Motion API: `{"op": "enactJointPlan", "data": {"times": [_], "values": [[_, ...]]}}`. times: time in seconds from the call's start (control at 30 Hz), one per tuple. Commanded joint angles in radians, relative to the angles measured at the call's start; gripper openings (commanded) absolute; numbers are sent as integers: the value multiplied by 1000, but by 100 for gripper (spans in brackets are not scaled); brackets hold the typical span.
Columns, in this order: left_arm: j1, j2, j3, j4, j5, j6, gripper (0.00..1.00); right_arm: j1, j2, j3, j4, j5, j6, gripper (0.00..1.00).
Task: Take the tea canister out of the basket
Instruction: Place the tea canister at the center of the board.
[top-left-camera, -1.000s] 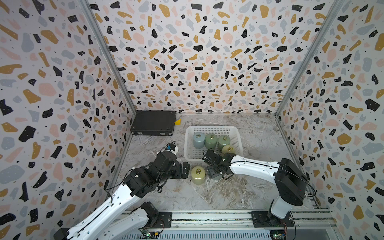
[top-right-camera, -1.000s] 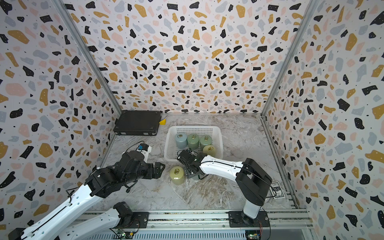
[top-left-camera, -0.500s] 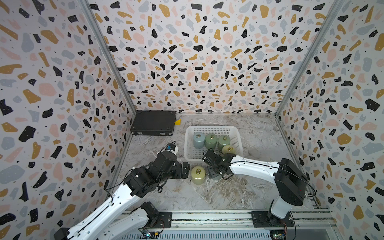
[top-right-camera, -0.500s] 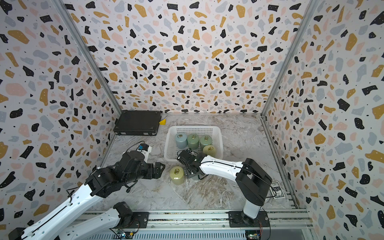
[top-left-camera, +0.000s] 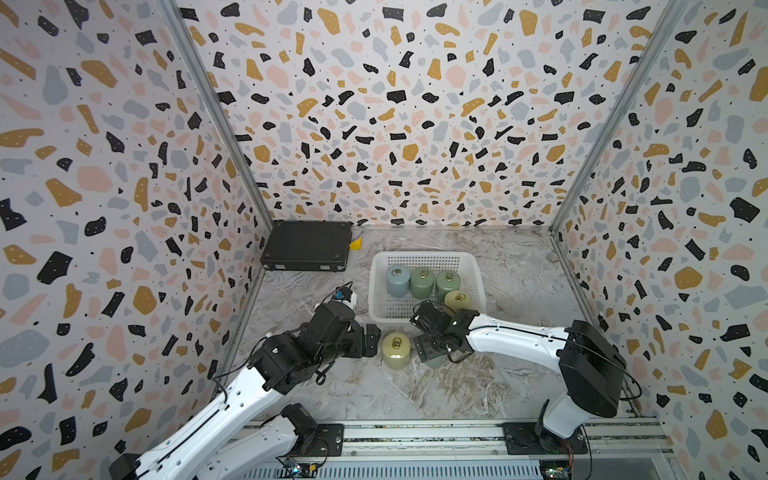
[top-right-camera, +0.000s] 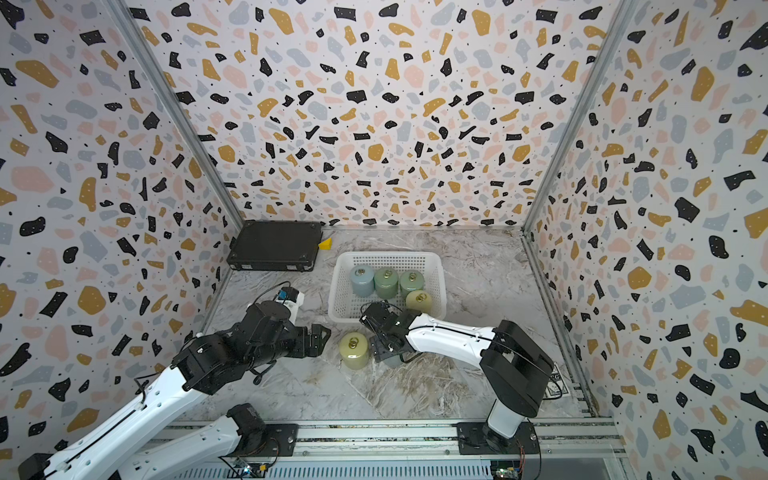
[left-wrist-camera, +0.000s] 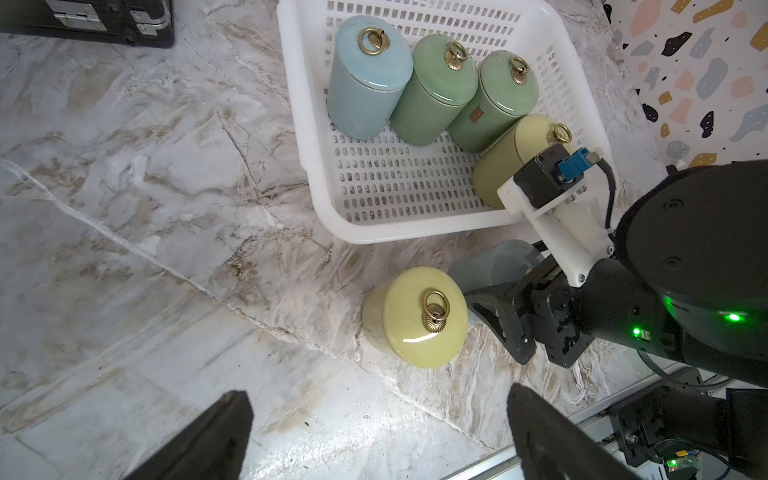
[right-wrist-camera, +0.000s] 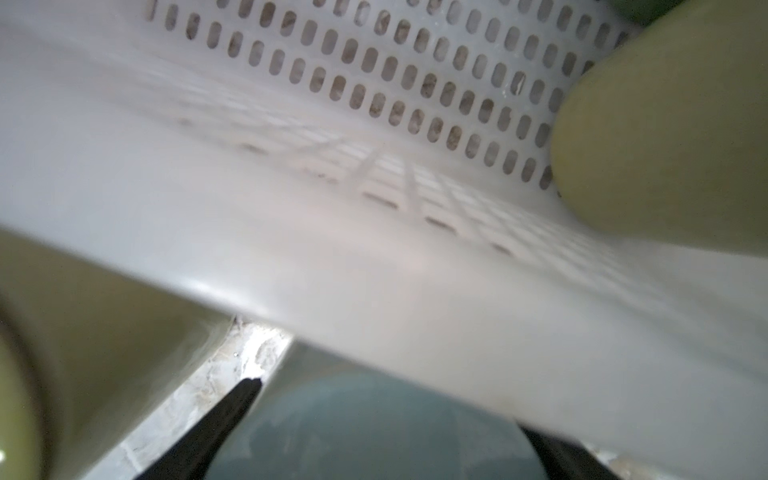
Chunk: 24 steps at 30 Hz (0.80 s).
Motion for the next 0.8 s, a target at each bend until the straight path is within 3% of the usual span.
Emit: {"op": "enactJointPlan", "data": {"times": [0.0, 0.3, 0.77], "values": [[6, -1, -7, 26, 6, 1, 100, 5, -23, -12, 20, -52, 32, 87], [6, 4, -5, 34, 10, 7, 100, 5, -51, 3, -29, -13, 26, 99], [6, 51, 24, 87, 38, 23, 100, 5, -188, 157, -246, 126, -55, 99]]}}
